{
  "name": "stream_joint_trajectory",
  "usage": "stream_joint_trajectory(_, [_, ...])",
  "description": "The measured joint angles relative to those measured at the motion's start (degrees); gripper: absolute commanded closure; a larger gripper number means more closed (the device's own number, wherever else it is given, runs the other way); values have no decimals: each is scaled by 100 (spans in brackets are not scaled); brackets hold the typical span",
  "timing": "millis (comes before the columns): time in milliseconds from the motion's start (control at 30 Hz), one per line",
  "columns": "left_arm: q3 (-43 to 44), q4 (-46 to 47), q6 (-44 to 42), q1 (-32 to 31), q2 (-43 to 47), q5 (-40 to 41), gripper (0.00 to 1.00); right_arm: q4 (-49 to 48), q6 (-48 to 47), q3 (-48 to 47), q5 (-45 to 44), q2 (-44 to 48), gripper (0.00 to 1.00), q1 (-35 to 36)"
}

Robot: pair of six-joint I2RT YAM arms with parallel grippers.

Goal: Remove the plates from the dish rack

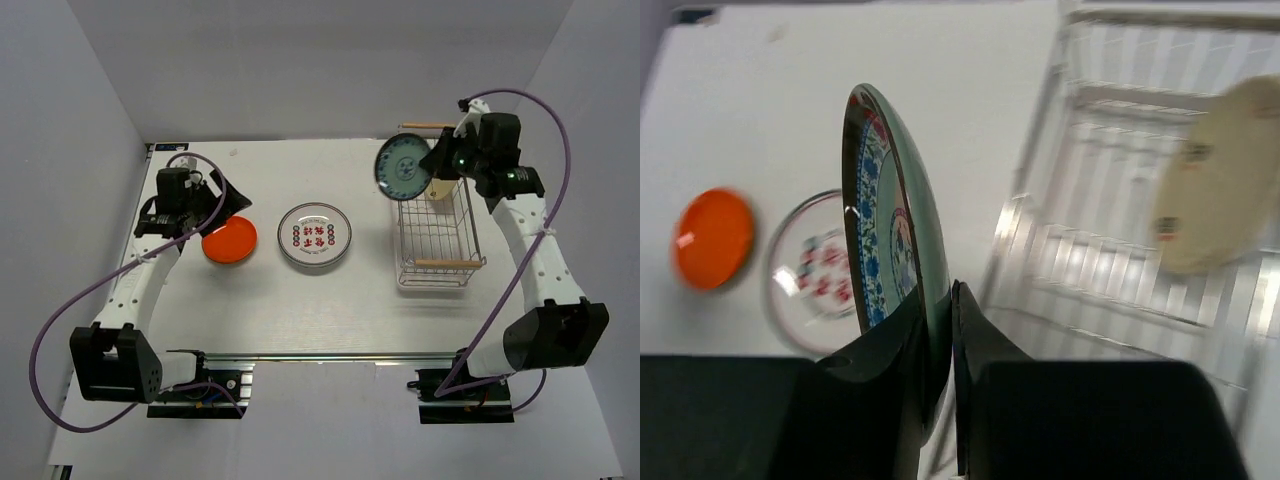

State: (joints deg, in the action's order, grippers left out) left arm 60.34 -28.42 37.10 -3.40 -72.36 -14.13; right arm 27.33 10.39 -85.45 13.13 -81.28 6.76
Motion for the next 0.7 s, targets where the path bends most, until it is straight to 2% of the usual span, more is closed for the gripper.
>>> stream_joint_trajectory(200, [-376, 918, 42, -81, 26, -1241, 2, -503, 695, 697, 2037, -385, 100, 623])
stream_joint_trajectory(400, [-730, 1648, 7, -481, -146, -2124, 2, -754, 1172, 1029, 2846, -962, 100, 1316])
stream_joint_trajectory(533, [-763, 1797, -94, -697, -313, -2420, 3, -1084, 1360, 1029, 3298, -1283, 100, 1622])
stream_joint_trajectory(633, [-763, 1766, -212, -793, -457, -2455, 15, -1292, 1473, 1025, 3515, -1473, 100, 1788])
stream_joint_trajectory(700, [-763, 1700, -289, -835, -540, -2452, 32, -1399, 1510, 1010, 3626, -1593, 100, 1856])
